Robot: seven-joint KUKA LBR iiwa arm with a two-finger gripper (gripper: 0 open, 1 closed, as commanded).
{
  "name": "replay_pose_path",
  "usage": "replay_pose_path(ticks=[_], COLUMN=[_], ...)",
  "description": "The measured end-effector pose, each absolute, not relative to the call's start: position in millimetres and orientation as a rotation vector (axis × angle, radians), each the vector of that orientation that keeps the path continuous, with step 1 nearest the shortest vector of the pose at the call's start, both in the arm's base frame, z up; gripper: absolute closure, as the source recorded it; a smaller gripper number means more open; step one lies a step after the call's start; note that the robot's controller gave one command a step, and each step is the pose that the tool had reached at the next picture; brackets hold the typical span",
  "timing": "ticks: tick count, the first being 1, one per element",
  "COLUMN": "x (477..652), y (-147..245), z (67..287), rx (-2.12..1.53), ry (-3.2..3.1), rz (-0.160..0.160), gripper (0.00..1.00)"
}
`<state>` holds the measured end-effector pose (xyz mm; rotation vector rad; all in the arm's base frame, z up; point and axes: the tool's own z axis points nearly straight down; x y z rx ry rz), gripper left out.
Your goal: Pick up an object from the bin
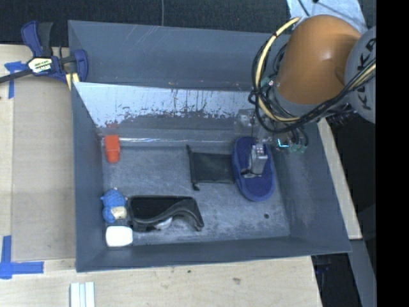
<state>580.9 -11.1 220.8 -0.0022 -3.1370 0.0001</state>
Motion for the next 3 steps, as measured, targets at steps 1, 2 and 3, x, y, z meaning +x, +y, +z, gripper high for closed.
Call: replay_pose_path(ticks=[1, 2, 3], x=[605.0, 593.0, 582.6], y=[-2.3, 11.3, 4.8], z=[65.8, 101.8, 100.3], rx=[-0.074, -0.163, -0.399], ry=[-3.138, -3.139, -3.114], rz=[0.0, -0.001, 0.001], gripper=[0.0, 0.0, 0.0])
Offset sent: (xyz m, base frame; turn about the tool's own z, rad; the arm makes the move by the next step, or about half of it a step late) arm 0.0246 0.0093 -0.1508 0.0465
